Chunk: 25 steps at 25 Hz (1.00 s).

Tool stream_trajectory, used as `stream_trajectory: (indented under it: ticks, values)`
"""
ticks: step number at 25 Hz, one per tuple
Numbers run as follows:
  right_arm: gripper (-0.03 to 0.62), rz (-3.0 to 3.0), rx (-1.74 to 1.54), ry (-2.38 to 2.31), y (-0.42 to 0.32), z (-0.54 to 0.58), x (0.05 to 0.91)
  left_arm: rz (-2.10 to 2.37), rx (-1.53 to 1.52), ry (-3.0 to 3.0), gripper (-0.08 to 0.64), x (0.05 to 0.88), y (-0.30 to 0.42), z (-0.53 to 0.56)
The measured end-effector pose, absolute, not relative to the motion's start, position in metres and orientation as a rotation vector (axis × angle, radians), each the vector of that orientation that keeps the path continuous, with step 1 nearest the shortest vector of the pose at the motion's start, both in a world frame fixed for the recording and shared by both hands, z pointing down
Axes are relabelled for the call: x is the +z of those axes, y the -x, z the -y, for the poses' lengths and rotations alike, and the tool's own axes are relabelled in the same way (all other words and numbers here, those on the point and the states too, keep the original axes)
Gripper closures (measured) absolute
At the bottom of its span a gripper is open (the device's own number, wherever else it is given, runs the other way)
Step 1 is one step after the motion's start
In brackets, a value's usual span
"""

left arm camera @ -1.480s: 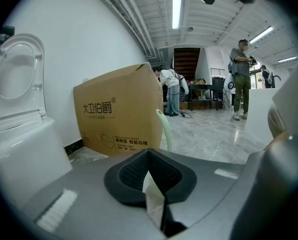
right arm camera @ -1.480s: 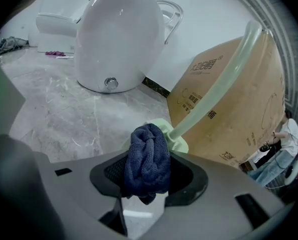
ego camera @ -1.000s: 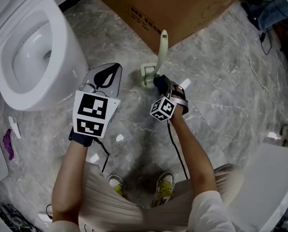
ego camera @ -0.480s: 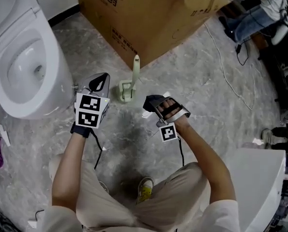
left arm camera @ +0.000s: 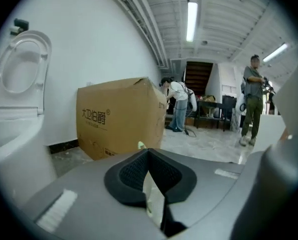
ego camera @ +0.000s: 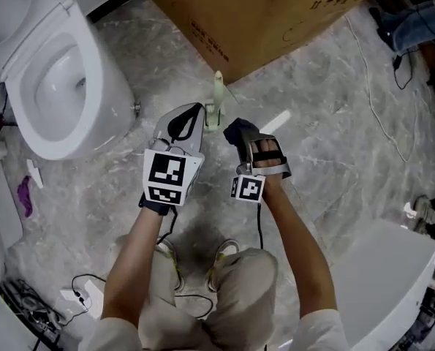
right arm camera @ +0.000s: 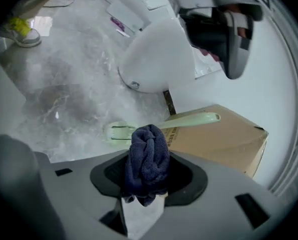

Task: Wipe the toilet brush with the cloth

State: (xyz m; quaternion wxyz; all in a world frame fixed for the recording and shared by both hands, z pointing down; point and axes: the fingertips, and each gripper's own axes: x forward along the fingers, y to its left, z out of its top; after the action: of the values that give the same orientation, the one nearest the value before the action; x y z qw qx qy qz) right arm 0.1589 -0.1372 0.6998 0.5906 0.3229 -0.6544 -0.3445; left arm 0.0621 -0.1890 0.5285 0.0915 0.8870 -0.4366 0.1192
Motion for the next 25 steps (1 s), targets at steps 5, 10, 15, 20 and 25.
stream_trajectory:
  ticks: [5, 10, 15, 20, 25]
  values:
    - [0.413, 1.623, -0.597, -0.674, -0.157, 0.039, 0.648, 1.404, 0.431, -2.443, 0.558, 0.538, -0.074, 0.111]
    - [0.413, 1.714, -0.408, -0.816, -0.156, -0.003, 0.518, 1.296, 0.577, -2.411, 0.558, 0.449, -0.051, 0.047]
    - [0.413, 1.784, -0.349, -0.944, -0.142, -0.027, 0.369, 1.282, 0.607, -2.339, 0.558, 0.323, -0.022, 0.000]
    - [0.413, 1.834, -0.382, -1.025, -0.128, -0.028, 0.239, 1.229, 0.594, -2.445, 0.558, 0.203, -0.024, -0.015]
    - [0.413, 1.844, -0.368, -1.117, -0.138, -0.026, 0.138, 1.219, 0.557, -2.510, 0.558, 0.104, -0.023, -0.023]
